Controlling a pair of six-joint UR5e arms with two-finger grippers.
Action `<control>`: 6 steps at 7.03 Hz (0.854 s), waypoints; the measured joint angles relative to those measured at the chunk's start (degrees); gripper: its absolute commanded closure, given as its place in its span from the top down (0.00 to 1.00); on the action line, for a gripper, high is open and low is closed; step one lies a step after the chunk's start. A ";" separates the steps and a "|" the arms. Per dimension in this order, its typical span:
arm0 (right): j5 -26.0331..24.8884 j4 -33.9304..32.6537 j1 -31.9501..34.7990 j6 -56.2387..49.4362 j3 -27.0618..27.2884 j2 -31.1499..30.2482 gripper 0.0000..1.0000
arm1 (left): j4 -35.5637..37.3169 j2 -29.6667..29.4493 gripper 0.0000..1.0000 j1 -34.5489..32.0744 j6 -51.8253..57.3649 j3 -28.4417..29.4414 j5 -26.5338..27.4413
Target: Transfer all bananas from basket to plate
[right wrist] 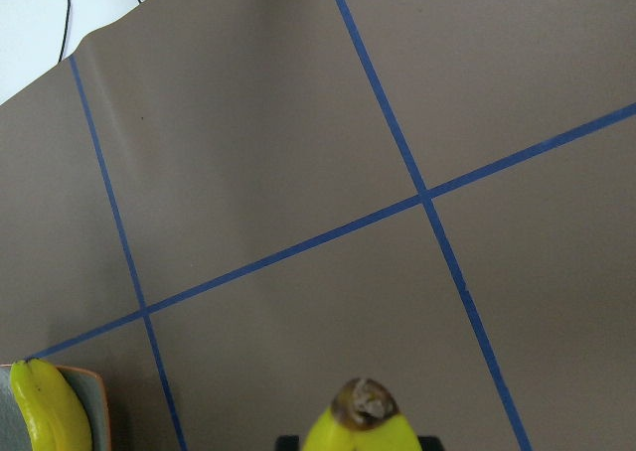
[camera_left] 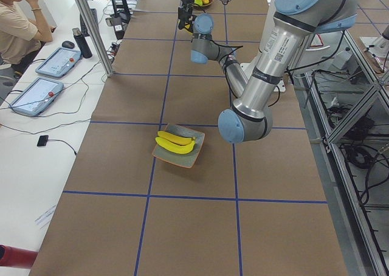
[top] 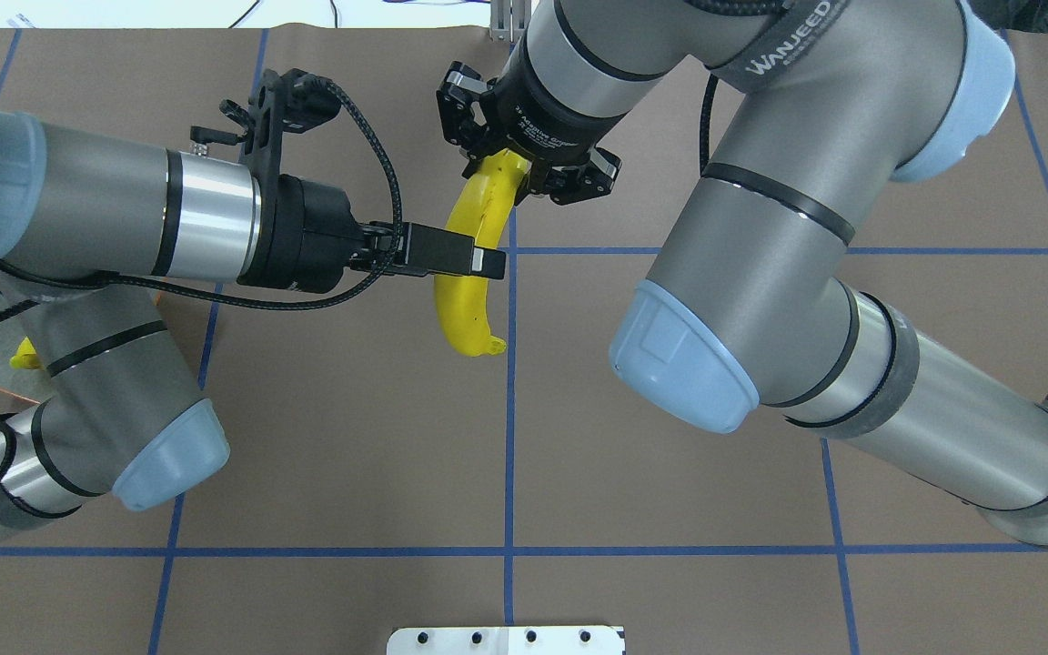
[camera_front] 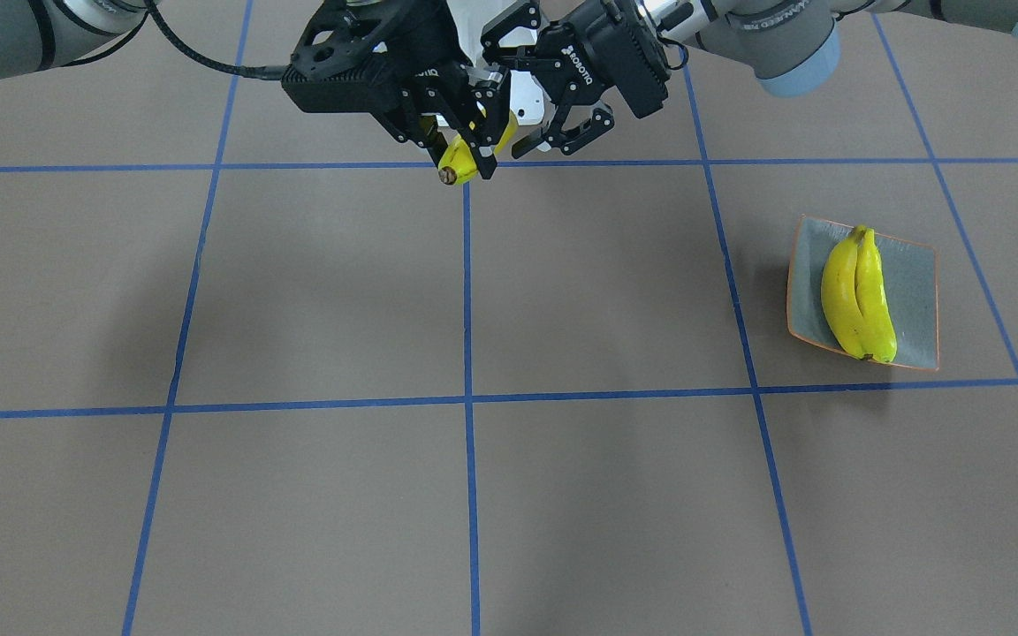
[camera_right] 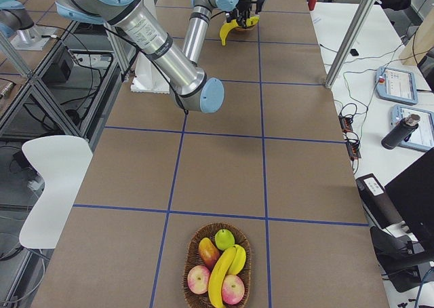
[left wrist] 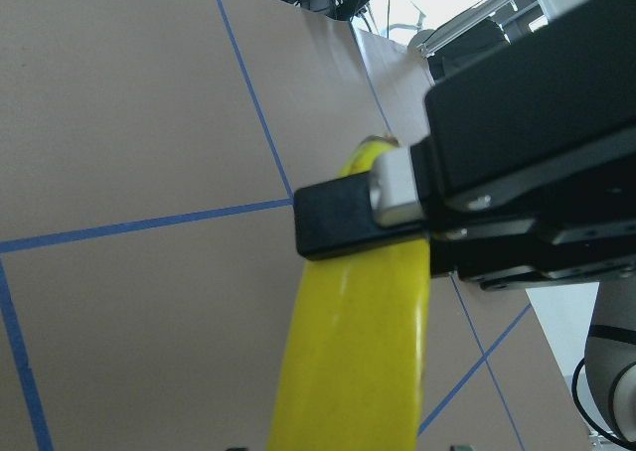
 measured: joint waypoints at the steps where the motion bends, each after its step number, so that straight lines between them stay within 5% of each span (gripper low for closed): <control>1: 0.05 0.02 -0.01 -0.19 0.17 0.02 0.00 | -0.27 0.00 0.00 0.07 0.00 0.00 0.00; 2: 0.08 0.10 0.00 -0.86 0.28 0.02 0.36 | -0.39 0.07 0.00 0.10 -0.05 -0.12 0.00; 3: 0.07 0.22 0.00 -2.17 0.47 0.01 0.99 | -0.41 0.28 0.00 0.12 -0.08 -0.26 0.01; 6: -2.17 0.34 0.18 -6.70 2.69 -0.48 1.00 | -0.08 0.84 0.00 0.11 -0.41 -0.23 -0.02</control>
